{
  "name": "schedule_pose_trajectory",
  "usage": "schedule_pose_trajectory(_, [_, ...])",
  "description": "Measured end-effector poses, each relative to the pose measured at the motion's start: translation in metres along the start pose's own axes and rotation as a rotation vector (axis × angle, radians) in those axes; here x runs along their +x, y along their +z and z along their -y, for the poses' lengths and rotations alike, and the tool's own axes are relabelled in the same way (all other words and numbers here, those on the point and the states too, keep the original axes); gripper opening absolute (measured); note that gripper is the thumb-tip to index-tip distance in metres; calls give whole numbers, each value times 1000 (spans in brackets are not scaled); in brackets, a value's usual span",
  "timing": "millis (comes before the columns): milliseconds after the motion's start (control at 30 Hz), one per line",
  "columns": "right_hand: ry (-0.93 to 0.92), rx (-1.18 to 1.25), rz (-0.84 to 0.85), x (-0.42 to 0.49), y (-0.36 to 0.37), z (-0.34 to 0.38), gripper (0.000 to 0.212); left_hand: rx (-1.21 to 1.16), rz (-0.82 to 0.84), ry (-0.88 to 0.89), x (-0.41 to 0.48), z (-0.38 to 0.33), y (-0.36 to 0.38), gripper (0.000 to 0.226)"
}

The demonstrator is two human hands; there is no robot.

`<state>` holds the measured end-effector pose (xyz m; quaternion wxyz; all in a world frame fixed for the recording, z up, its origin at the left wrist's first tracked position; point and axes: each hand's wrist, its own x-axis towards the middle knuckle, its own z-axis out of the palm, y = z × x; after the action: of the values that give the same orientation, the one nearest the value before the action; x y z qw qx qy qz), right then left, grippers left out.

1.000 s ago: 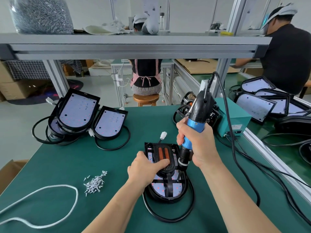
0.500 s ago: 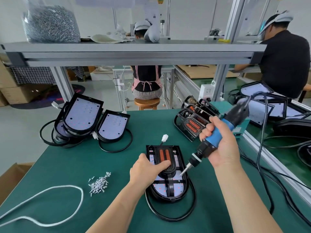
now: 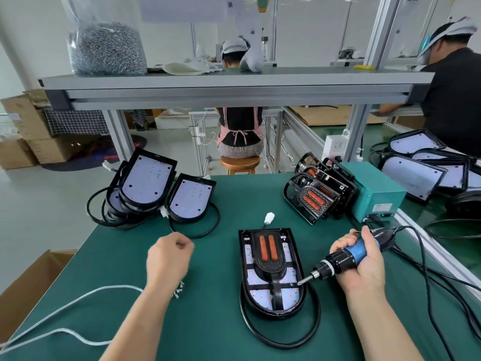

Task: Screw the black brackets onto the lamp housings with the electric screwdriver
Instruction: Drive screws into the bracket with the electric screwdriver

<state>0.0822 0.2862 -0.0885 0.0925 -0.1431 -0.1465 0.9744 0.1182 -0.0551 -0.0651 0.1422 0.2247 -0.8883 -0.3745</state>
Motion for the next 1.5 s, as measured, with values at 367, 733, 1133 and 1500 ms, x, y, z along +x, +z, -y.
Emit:
schedule_pose_trajectory(367, [10,-25,18,4,-8,-1,20,647,247,62,11,22,-3,51])
schedule_pose_trajectory(733, [9,-25,77,3,-8,-2,24,386,40,119,2,24,0,36])
schedule_pose_trajectory(1133, [17,29,57,0,-9,0,26,-941,458,-170,-75,-32,13,16])
schedule_pose_trajectory(1500, [-61,65,-28,-43,48,-19,24,-1280,630,-350,-110,-47,16,12])
